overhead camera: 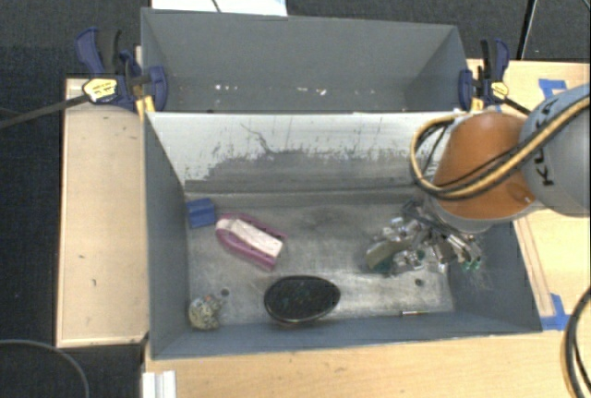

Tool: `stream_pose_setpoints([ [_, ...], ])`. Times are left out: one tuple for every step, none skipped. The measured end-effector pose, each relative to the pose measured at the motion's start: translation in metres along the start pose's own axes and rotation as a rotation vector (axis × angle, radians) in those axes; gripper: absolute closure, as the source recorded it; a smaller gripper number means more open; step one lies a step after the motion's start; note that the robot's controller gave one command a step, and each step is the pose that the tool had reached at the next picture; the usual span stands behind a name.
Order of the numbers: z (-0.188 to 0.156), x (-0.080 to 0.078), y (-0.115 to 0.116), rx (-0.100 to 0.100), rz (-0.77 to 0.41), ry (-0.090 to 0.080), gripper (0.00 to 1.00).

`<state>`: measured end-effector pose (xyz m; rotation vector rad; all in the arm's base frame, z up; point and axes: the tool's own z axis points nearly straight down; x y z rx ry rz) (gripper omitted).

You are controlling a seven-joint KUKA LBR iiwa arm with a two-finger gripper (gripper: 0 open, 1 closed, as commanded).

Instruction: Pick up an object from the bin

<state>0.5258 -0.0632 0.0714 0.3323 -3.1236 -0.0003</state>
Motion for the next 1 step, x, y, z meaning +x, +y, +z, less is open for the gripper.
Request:
stream_pose_setpoints([
  [-0.1351, 0.0106, 0.0066, 0.003, -0.027, -0.009, 1.0],
])
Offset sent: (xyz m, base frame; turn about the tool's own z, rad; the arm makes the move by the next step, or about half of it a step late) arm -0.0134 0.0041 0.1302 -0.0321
